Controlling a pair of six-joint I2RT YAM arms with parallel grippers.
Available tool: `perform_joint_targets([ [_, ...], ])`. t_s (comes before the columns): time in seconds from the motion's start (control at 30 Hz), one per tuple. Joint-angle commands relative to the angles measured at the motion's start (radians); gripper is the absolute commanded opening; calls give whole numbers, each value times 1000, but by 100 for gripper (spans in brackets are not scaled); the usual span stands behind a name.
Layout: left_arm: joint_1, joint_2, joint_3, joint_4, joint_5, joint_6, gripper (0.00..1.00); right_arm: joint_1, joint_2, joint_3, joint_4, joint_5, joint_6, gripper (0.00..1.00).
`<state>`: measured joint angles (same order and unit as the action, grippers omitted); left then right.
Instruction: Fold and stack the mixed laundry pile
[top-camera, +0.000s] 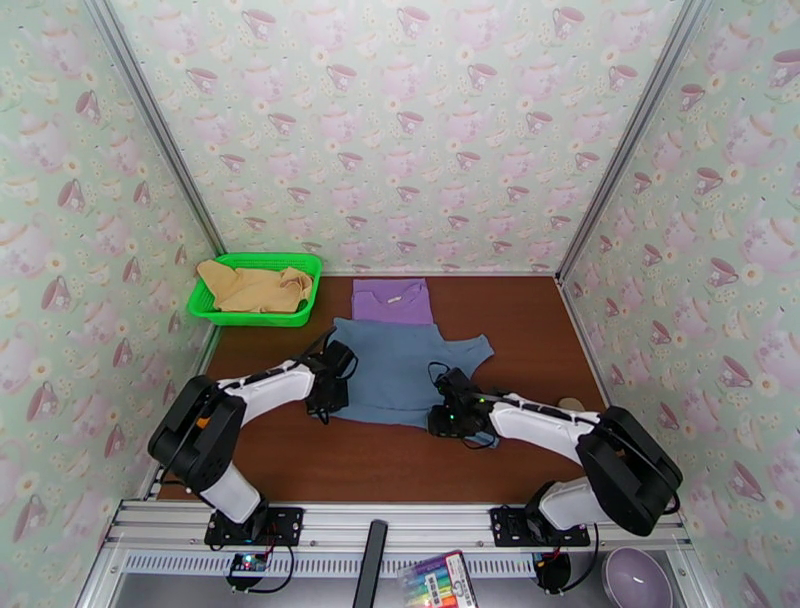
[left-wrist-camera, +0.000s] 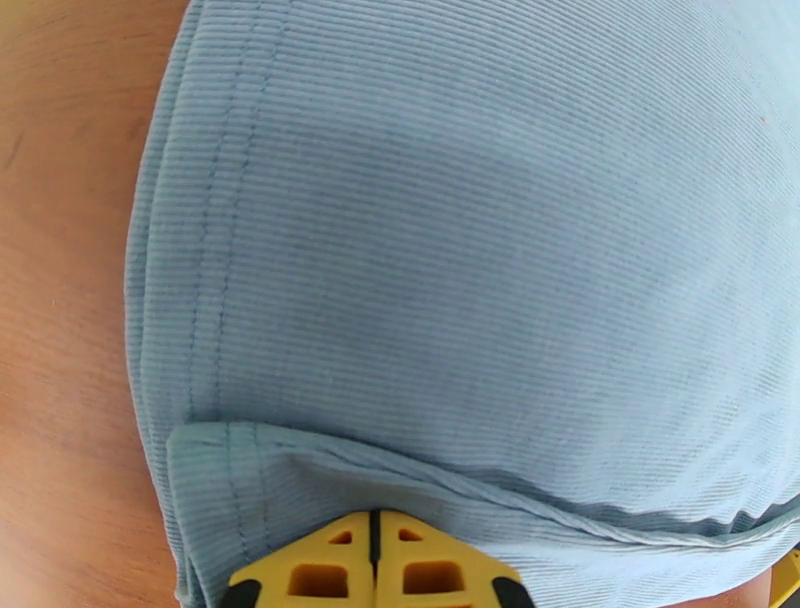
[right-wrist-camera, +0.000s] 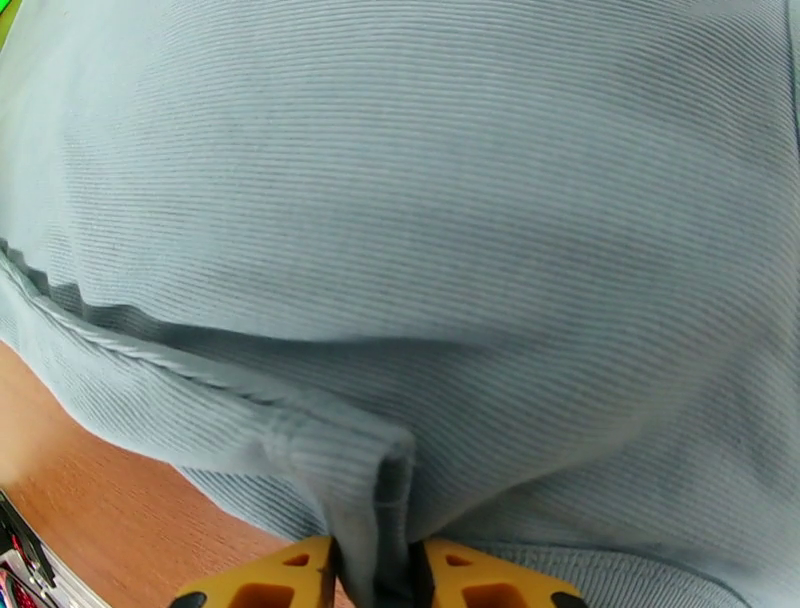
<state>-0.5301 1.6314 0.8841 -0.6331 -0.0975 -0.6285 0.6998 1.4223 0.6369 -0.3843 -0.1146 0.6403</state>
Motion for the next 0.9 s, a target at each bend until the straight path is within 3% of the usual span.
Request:
perform_joint_targets([
  [0.0, -16, -2, -90, -102, 18, -32, 0, 2, -50, -89, -119, 56, 67, 29],
  [0.43, -62, -197, -183, -174, 12, -60, 2, 12, -363, -218, -260, 71, 151, 30],
  [0.53, -90, -242, -157, -222, 1, -71, 13, 12, -419, -188, -317, 82, 134, 32],
  [0.63, -97, -288, -94, -284, -27, -55, 35, 12, -472, -106, -370, 113, 85, 37],
  [0.7, -84, -296, -16, -333, -65, -19, 44, 4, -470, -19, -385, 125, 16, 42],
  [0.87, 3, -229, 266, -430, -127, 119, 51, -53, -354, 247, -387, 112, -286, 44],
])
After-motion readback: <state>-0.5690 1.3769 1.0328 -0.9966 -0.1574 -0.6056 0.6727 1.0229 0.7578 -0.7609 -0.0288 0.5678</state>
